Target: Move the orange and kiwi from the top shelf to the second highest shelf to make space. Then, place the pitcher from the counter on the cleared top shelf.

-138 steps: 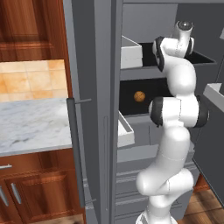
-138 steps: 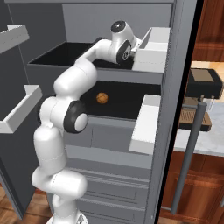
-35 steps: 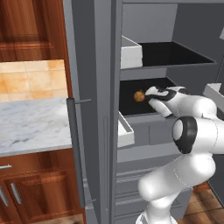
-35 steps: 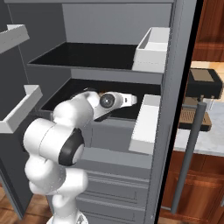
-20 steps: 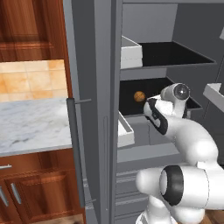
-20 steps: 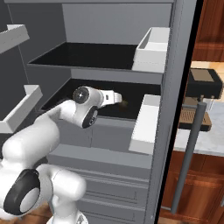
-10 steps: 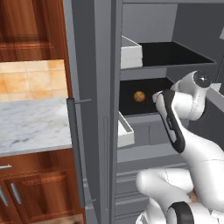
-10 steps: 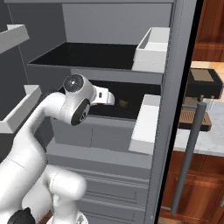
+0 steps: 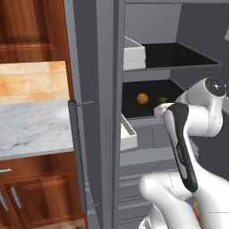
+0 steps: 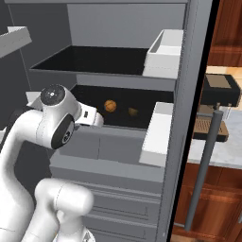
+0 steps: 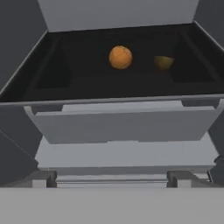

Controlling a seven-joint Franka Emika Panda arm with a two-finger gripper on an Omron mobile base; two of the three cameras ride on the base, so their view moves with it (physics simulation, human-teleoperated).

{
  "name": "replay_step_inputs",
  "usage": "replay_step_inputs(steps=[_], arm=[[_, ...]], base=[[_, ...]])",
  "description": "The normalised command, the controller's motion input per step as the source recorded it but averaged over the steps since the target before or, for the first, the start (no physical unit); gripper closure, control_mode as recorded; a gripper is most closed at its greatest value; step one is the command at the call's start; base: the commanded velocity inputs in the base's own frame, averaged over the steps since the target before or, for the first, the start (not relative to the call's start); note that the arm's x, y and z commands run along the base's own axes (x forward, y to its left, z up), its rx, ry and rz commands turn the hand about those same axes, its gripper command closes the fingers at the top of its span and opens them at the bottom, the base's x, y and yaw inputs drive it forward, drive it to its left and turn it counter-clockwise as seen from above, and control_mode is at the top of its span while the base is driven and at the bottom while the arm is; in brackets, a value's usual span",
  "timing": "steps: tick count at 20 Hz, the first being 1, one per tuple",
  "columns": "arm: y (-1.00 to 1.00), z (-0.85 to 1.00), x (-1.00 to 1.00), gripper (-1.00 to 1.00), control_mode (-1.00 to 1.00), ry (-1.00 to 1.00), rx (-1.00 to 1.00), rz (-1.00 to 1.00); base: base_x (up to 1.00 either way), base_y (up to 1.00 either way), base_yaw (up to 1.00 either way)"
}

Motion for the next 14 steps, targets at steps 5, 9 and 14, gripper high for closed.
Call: replay_step_inputs(steps=[5, 9, 14], arm=[[0.00, 0.00, -0.71, -1.00, -1.00, 0.20, 0.00, 0.08], [0.13, 0.00, -0.53, -1.00, -1.00, 0.17, 0.00, 0.10], [0.18, 0.06, -0.18, -1.00, -1.00, 0.08, -0.03, 0.01]], base=[[0.00, 0.00, 0.00], [0.00, 0.00, 0.00], [0.00, 0.00, 0.00]])
